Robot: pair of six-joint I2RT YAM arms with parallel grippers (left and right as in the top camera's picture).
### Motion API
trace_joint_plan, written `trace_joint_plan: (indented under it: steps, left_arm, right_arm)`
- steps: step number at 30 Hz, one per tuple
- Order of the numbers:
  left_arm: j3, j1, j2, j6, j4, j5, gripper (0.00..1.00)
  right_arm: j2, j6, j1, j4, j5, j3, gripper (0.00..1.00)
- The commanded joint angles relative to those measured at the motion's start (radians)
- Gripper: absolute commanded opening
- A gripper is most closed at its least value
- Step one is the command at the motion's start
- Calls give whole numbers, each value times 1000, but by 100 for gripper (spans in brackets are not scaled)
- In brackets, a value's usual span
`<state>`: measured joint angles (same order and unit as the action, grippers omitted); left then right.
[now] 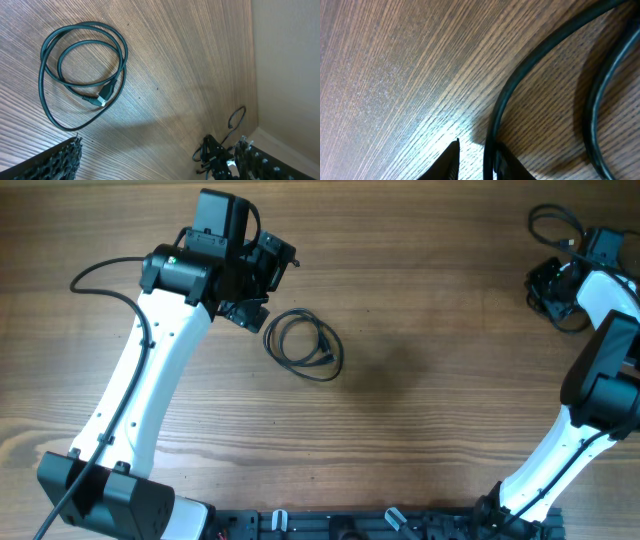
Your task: Untangle cables
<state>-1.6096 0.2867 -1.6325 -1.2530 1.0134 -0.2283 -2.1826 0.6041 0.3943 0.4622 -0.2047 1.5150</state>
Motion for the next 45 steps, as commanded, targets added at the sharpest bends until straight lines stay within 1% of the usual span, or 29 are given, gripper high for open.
trace_joint_plan:
  steps: [1, 2, 3, 4, 5, 6, 7, 8, 9, 11, 14, 15, 17, 18, 20, 21, 24, 25, 28, 30, 32, 33, 35, 38, 41, 42, 43, 44, 45]
  left_arm:
    - [-13, -3, -6, 19, 0, 22, 100]
    - [-13, -3, -6, 19, 1, 25, 100]
    - [-13, -3, -6, 19, 2, 40, 100]
    - [-13, -3, -6, 19, 2, 44, 100]
    - [-13, -3, -6, 19, 1, 44, 100]
    - [-13, -3, -6, 20, 1, 45, 100]
    - [-13, -3, -6, 31, 2, 66, 100]
    - [-13, -3, -6, 62, 2, 99, 100]
    - [-13, -3, -6, 105, 2, 126, 100]
    - [-13, -3, -6, 214, 4, 150, 100]
    - [-13, -4, -6, 278, 45, 238, 100]
    - [-13, -5, -6, 278, 68, 267, 100]
    - [-11, -13, -6, 278, 115, 296, 100]
    - [-10, -25, -6, 279, 137, 344, 100]
    - [13, -64, -7, 278, 148, 417, 100]
    - [37, -115, -10, 278, 155, 377, 100]
    - [58, -237, -25, 278, 201, 267, 100]
    - [58, -268, -30, 278, 229, 261, 100]
    - [59, -317, -32, 278, 297, 259, 100]
    - [59, -317, -32, 282, 332, 260, 100]
    - [59, -317, -33, 298, 341, 263, 100]
    - [59, -317, -33, 307, 338, 263, 100]
    - [59, -317, -33, 307, 338, 263, 100]
    - [59, -317, -33, 307, 337, 262, 100]
    - [59, -317, -33, 307, 330, 263, 100]
    - [59, -317, -33, 307, 327, 262, 100]
    - [59, -317, -33, 307, 326, 262, 100]
    - [59, -317, -33, 307, 326, 263, 100]
    - [59, -317, -33, 307, 326, 263, 100]
  right_arm:
    - [40, 1, 2, 5, 8, 7, 39]
    - [62, 1, 3, 10, 29, 7, 44]
    - [121, -1, 8, 29, 85, 7, 59]
    - [177, -2, 11, 52, 127, 7, 70]
    - [227, -6, 13, 70, 148, 7, 77]
    - [270, -28, 13, 79, 153, 7, 81]
    - [326, -54, 13, 93, 152, 7, 82]
    - [388, -56, 12, 126, 143, 7, 88]
    - [455, -76, 13, 162, 66, 7, 93]
    - [547, -169, 10, 210, -224, 7, 95]
    - [603, -290, -31, 329, -595, 7, 95]
    - [603, -321, -63, 373, -652, 6, 95]
    - [603, -383, -167, 440, -661, -14, 99]
    - [602, -437, -261, 443, -656, -40, 99]
    - [602, -478, -407, 430, -576, -69, 100]
    - [602, -485, -526, 410, -457, -89, 100]
    - [589, -485, -746, 342, -214, -119, 99]
    - [574, -501, -814, 325, -159, -119, 100]
    - [511, -656, -958, 296, -137, -119, 99]
    - [439, -681, -1035, 290, -82, -119, 99]
    - [370, -714, -1065, 290, -73, -119, 98]
    - [340, -726, -1072, 290, -73, -119, 95]
    - [286, -736, -1081, 295, -84, -119, 85]
    - [232, -751, -1087, 305, -84, -119, 79]
    - [211, -767, -1106, 306, -84, -119, 79]
    - [201, -774, -1115, 309, -84, -122, 76]
    - [196, -773, -1119, 310, -84, -122, 72]
    - [192, -765, -1121, 310, -84, -122, 59]
    - [192, -758, -1121, 310, -84, -122, 57]
